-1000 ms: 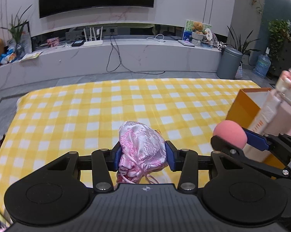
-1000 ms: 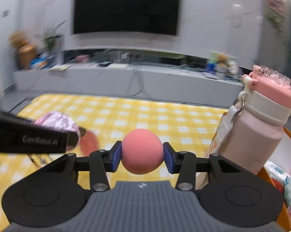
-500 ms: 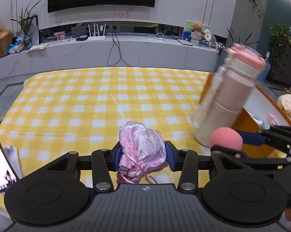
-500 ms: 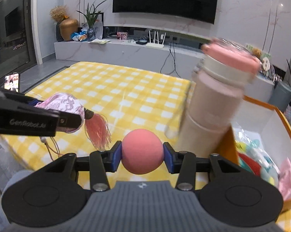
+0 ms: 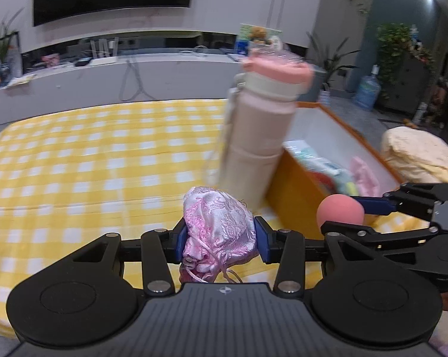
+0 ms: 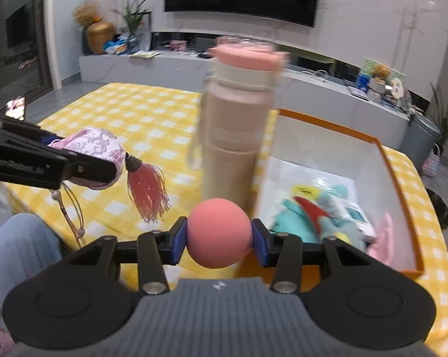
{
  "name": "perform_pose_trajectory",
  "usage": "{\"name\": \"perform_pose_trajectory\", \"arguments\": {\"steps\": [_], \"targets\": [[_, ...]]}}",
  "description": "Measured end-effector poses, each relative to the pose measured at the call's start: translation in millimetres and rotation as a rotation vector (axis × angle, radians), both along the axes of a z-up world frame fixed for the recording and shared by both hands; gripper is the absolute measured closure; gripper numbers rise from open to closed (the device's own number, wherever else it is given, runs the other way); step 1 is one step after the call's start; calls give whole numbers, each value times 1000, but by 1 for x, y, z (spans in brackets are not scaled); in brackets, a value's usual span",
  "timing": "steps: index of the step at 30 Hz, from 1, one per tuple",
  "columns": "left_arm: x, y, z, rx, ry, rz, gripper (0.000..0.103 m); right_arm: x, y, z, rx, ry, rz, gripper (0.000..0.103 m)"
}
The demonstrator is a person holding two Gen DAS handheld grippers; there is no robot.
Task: Organize soft objects
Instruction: 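Carry the pouch and sponge ball with both tools over the box, then open both tools to drop the pouch and ball into the box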
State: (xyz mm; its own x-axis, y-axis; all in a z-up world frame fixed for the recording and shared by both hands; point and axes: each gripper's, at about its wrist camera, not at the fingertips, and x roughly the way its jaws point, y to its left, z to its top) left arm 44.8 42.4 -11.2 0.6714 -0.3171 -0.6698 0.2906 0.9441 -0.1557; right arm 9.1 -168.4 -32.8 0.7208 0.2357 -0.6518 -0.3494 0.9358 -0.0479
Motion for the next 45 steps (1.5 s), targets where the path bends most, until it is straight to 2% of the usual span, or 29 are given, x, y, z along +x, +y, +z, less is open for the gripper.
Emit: {"name": "perform_pose_trajectory", "arguments": {"steps": [5,13,17,21,26,31,34,42,44,45], "targets": [[7,-32,11,-56,2,-71,53,-1,-45,14,17,-31,-61,58],[35,-92,28,-54,-38,-201,53,14,-109,32,56,-61,-170,57],[54,-126,34,-34,-68,-264,53,37,-127,34,53,-62,-178,57],[78,-162,32,25,-91,-284,53,72,-136,27,19,-44,-144,57],[102,-199,13,136,-96,-300,53,109,-137,5,-57,-1,-81,57],[123,-207,-11,185,-34,-305,53,135,-136,-22,-129,32,-50,57],[127,-208,-19,237,-36,-306,52,143,-135,-30,-141,43,-28,56],[130,-208,-25,228,-13,-317,51,150,-132,-39,-163,59,11,54],[129,-207,-24,223,-22,-317,46,149,-131,-38,-163,59,17,51],[129,-206,-23,219,-27,-318,39,148,-131,-37,-162,58,21,51]]}}
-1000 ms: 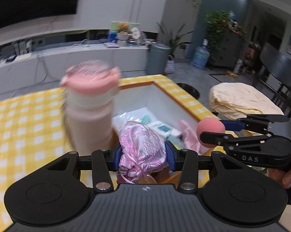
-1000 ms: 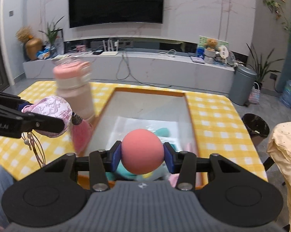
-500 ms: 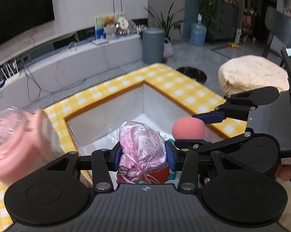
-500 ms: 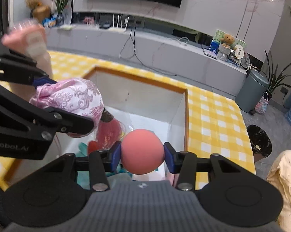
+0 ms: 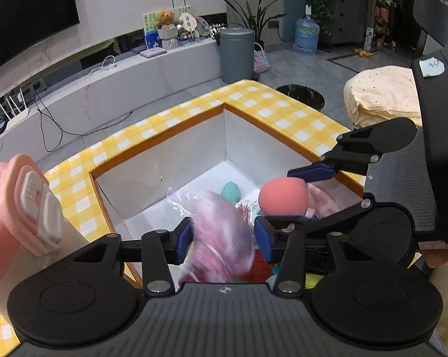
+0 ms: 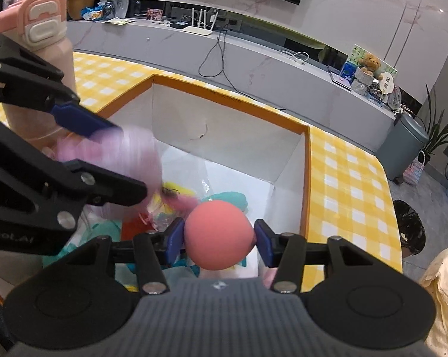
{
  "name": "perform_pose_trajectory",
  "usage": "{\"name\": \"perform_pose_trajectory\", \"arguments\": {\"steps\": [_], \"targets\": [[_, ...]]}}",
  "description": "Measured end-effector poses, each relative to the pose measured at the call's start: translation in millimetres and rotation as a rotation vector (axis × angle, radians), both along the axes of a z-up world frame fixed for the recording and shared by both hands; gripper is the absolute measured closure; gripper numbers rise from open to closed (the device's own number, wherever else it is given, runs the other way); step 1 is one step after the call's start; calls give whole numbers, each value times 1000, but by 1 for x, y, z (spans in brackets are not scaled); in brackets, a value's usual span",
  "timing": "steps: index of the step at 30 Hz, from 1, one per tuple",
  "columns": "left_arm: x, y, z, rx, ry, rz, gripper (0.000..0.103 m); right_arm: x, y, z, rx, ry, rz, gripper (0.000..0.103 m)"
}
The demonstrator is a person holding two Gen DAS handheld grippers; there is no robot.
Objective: Organize soft objects
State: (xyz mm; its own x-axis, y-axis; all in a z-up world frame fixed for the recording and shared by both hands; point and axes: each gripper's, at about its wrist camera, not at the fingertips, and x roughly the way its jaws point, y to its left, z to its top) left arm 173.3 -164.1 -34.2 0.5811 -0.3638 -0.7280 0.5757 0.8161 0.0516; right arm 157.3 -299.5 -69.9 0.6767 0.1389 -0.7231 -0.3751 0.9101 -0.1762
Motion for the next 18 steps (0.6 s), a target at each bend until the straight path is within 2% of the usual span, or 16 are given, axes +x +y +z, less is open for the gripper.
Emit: {"name": "perform_pose_trajectory", "arguments": {"steps": [1,3,5,11,18], "targets": [[-1,1,1,-5,-4,0,34,-1,0,1,2,-3,1,50],[-2,3,4,-19,-15,4,33,-2,-1,3,8,-10,7,47],[-4,6,8,-26,-21,10,32,-4,-2,5,10,-19,14,40],[-22,12,21,-60,-50,11,32,-17,-3,19,12,-50,6,37],[-48,23,34,-103,-74,12,30,-55,-1,40,37,-93,-18,33]]}}
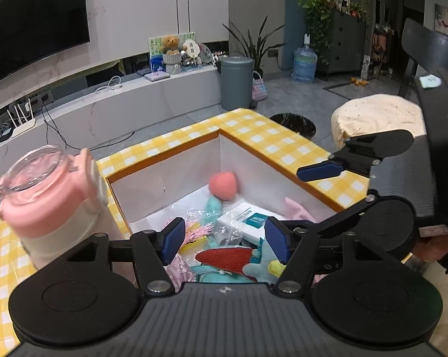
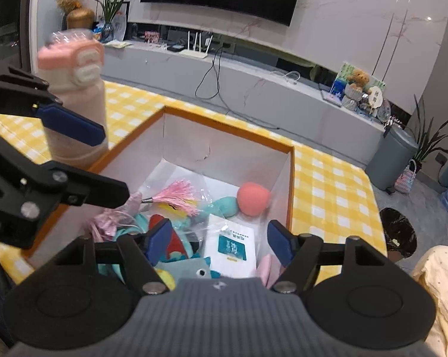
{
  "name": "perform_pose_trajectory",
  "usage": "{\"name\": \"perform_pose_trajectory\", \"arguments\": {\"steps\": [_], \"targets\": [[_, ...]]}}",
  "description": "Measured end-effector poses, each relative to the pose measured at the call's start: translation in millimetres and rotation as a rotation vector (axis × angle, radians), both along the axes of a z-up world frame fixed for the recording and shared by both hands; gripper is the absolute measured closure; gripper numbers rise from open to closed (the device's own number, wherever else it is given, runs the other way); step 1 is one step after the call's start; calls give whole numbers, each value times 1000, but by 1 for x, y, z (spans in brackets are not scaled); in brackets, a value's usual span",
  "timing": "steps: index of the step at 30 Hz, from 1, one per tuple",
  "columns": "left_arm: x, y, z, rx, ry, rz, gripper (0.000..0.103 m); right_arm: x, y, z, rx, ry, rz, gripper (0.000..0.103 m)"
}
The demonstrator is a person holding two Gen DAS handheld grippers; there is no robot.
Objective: Organize soft objects
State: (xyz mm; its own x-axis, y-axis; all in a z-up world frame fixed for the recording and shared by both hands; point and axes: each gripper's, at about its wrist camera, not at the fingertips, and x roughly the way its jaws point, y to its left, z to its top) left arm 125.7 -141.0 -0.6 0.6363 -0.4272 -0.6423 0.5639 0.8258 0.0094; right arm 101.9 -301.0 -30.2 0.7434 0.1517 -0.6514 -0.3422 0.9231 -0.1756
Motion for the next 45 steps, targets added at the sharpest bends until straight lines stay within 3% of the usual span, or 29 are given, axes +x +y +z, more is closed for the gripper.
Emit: {"name": "perform_pose_trajectory", "arguments": {"steps": [4,10,13,15,18,21,24,27,31,34,40,45], "targets": [[-14,8,15,-54,-32,-3,30,-27,2,20,10,-59,-11,32],[-40,34,42,-231,-88,55,29,-67,1,47,88,-140,-54,31],[-52,44,55,-268,-154,92,29,-82,6,63,109,-179,-69,31],[-59,48,66,-260,-216,114,29,-91,9,74,121,-219,-84,31],[-73,53,81,-249,-305,169,22,-109,15,90,145,-299,-120,13],[-88,58,84,-232,-359,218,14,-126,25,94,173,-349,-150,11],[-103,61,81,-154,-398,279,4,-140,37,87,204,-361,-213,8],[-118,63,76,-74,-427,328,3,-153,46,77,282,-332,-283,4],[-129,71,68,-72,-387,370,0,-161,62,64,287,-289,-338,3],[-134,83,61,-129,-336,418,0,-164,72,59,257,-277,-343,3],[-128,100,44,-93,-254,456,0,-166,82,49,255,-253,-363,3],[-133,101,25,-95,-196,491,0,-166,92,33,179,-192,-320,3]]}}
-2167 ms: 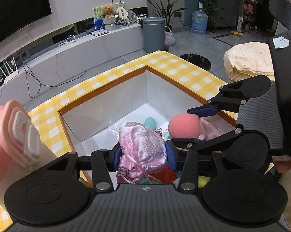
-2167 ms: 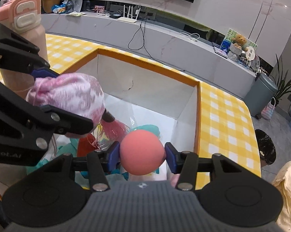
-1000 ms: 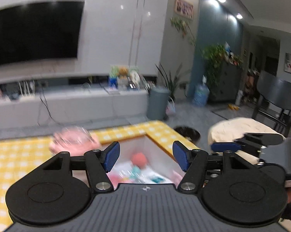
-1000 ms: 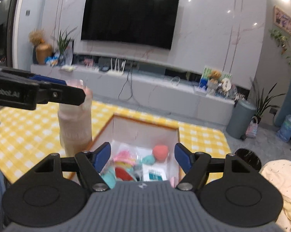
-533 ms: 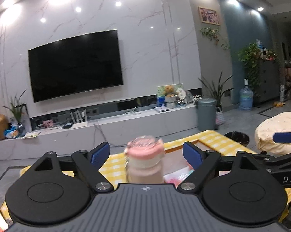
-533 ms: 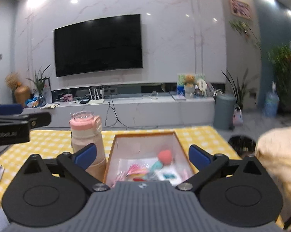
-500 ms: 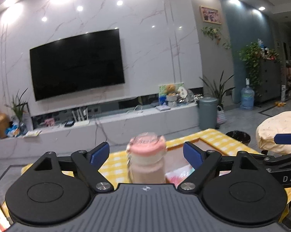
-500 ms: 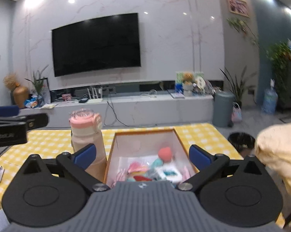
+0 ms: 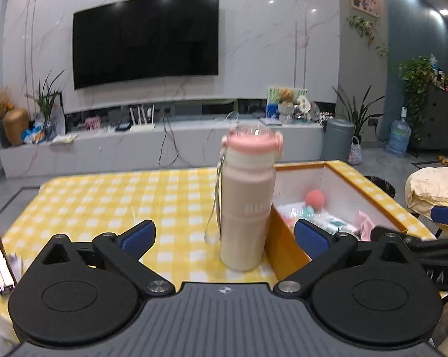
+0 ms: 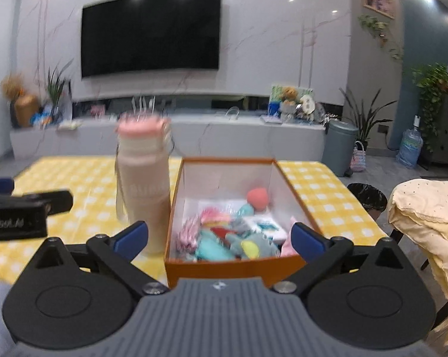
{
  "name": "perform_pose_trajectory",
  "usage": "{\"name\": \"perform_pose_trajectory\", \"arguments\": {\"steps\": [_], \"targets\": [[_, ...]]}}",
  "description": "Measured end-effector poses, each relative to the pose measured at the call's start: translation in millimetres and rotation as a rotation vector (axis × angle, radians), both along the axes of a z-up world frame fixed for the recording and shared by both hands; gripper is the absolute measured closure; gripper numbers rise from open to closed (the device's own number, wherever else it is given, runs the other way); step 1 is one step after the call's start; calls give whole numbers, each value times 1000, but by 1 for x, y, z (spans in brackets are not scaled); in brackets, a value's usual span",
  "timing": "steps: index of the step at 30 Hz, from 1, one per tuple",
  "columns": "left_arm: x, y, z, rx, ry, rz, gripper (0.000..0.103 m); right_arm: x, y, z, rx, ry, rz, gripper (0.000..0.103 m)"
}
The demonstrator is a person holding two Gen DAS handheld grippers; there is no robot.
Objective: Organize soft objects
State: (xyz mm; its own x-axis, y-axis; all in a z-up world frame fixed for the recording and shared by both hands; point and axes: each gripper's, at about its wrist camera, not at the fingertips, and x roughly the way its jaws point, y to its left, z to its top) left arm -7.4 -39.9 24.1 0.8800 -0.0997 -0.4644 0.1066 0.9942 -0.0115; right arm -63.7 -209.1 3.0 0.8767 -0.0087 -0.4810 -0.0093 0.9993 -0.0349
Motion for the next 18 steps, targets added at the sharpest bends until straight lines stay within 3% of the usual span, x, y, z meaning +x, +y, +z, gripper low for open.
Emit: {"name": "perform_pose_trajectory", "arguments": {"steps": [5,18], "targets": [[5,0,-7,7,46,14,0,7,3,-10,-31,56,-12,3],[2,1,-13,8,47,20,0,9,1,-11,-5,68,-61,3]]}}
